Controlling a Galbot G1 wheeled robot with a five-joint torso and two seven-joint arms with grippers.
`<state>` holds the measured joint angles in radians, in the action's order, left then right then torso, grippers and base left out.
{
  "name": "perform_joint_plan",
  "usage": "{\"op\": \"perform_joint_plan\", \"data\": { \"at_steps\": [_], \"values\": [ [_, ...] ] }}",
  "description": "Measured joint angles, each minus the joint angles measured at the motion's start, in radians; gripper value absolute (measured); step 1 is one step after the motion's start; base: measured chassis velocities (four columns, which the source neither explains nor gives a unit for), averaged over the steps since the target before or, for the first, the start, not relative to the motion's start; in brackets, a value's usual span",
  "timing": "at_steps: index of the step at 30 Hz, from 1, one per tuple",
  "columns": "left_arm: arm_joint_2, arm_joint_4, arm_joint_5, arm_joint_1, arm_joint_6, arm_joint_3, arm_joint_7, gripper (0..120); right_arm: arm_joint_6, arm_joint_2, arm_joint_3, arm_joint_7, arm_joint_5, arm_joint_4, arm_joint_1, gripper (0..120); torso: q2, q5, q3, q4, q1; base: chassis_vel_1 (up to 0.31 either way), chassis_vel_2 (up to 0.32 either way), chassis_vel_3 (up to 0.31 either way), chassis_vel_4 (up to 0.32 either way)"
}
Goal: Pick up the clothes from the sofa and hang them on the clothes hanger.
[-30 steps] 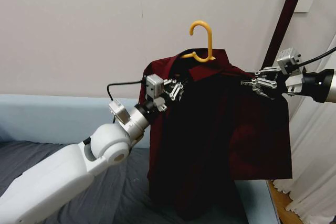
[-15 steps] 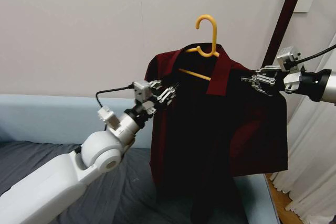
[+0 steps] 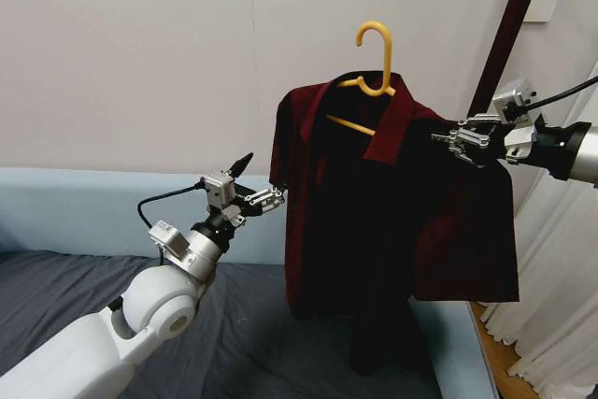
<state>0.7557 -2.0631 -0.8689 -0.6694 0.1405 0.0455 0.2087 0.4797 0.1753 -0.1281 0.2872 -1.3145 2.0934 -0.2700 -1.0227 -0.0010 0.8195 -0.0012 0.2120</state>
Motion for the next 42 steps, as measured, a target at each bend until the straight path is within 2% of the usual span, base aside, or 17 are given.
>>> {"op": "perform_joint_plan", "data": {
  "at_steps": [6, 8, 10, 11, 13, 16, 18, 21, 23, 25, 27, 30, 33, 37, 42],
  "values": [
    [0.029, 0.042, -0.058, 0.071, -0.003, 0.059, -0.035, 96, -0.002, 0.012, 0.001, -0.001, 0.010, 0.002, -0.011, 7, 0.000, 0.0005, 0.000, -0.0001, 0.000, 0.000, 0.000, 0.000, 0.000],
    [0.053, 0.065, -0.066, 0.103, -0.002, 0.094, -0.054, 86, -0.004, 0.017, 0.001, 0.000, 0.014, 0.000, -0.016, 7, 0.000, 0.0003, 0.000, 0.0000, 0.000, 0.000, 0.000, 0.000, 0.000],
    [0.065, 0.077, -0.066, 0.113, -0.001, 0.110, -0.056, 83, -0.005, 0.017, -0.001, 0.002, 0.015, -0.001, -0.020, 7, 0.000, 0.0003, 0.000, -0.0001, 0.000, 0.000, 0.000, 0.000, 0.000],
    [0.078, 0.092, -0.065, 0.127, 0.002, 0.128, -0.059, 76, -0.007, 0.017, -0.004, 0.005, 0.015, -0.002, -0.024, 7, 0.000, 0.0003, 0.000, -0.0001, 0.000, 0.000, 0.000, 0.000, 0.000],
    [0.086, 0.103, -0.064, 0.137, 0.006, 0.138, -0.061, 73, -0.008, 0.017, -0.006, 0.008, 0.015, -0.003, -0.025, 7, 0.000, 0.0004, 0.000, 0.0000, 0.000, 0.000, 0.000, 0.000, 0.000],
    [0.103, 0.133, -0.061, 0.169, 0.027, 0.158, -0.069, 57, -0.011, 0.016, -0.008, 0.015, 0.014, -0.002, -0.025, 7, 0.000, 0.0002, 0.000, 0.0000, 0.000, 0.000, 0.000, 0.000, 0.000],
    [0.106, 0.140, -0.061, 0.178, 0.032, 0.161, -0.071, 54, -0.012, 0.016, -0.008, 0.017, 0.014, -0.002, -0.025, 7, 0.000, 0.0003, 0.000, -0.0001, 0.000, 0.000, 0.000, 0.000, 0.000],
    [0.107, 0.152, -0.063, 0.197, 0.042, 0.164, -0.073, 39, -0.012, 0.017, -0.008, 0.023, 0.016, -0.001, -0.028, 7, 0.000, 0.0003, 0.000, 0.0000, 0.000, 0.000, 0.000, 0.000, 0.000],
    [0.107, 0.153, -0.064, 0.199, 0.045, 0.164, -0.074, 36, -0.012, 0.017, -0.008, 0.024, 0.018, -0.001, -0.030, 7, 0.000, 0.0003, 0.000, 0.0000, 0.000, 0.000, 0.000, 0.000, 0.000],
    [0.106, 0.153, -0.065, 0.201, 0.050, 0.163, -0.079, 25, -0.013, 0.019, -0.008, 0.025, 0.020, -0.002, -0.031, 7, 0.000, 0.0002, 0.000, 0.0001, 0.000, 0.000, 0.000, 0.000, 0.000],
    [0.105, 0.153, -0.065, 0.201, 0.054, 0.162, -0.084, 21, -0.013, 0.020, -0.008, 0.025, 0.022, -0.003, -0.031, 7, 0.000, 0.0002, 0.000, 0.0001, 0.000, 0.000, 0.000, 0.000, 0.000],
    [0.105, 0.148, -0.068, 0.202, 0.065, 0.160, -0.097, 6, -0.013, 0.023, -0.008, 0.026, 0.028, -0.004, -0.034, 7, 0.000, 0.0002, 0.000, 0.0001, 0.000, 0.000, 0.000, 0.000, 0.000],
    [0.106, 0.138, -0.078, 0.205, 0.071, 0.159, -0.105, 0, -0.015, 0.024, -0.008, 0.026, 0.035, -0.005, -0.039, 7, 0.000, 0.0002, 0.000, 0.0001, 0.000, 0.000, 0.000, 0.000, 0.000],
    [0.111, 0.111, -0.100, 0.222, 0.080, 0.157, -0.126, 0, -0.018, 0.025, -0.008, 0.027, 0.044, -0.008, -0.047, 7, 0.000, 0.0002, 0.000, 0.0001, 0.000, 0.000, 0.000, 0.000, 0.000],
    [0.125, 0.082, -0.115, 0.268, 0.081, 0.196, -0.148, 0, -0.018, 0.032, -0.004, 0.021, 0.049, 0.000, -0.058, 7, 0.000, 0.0003, 0.000, 0.0000, 0.000, 0.000, 0.000, 0.000, 0.000]
  ]
}}
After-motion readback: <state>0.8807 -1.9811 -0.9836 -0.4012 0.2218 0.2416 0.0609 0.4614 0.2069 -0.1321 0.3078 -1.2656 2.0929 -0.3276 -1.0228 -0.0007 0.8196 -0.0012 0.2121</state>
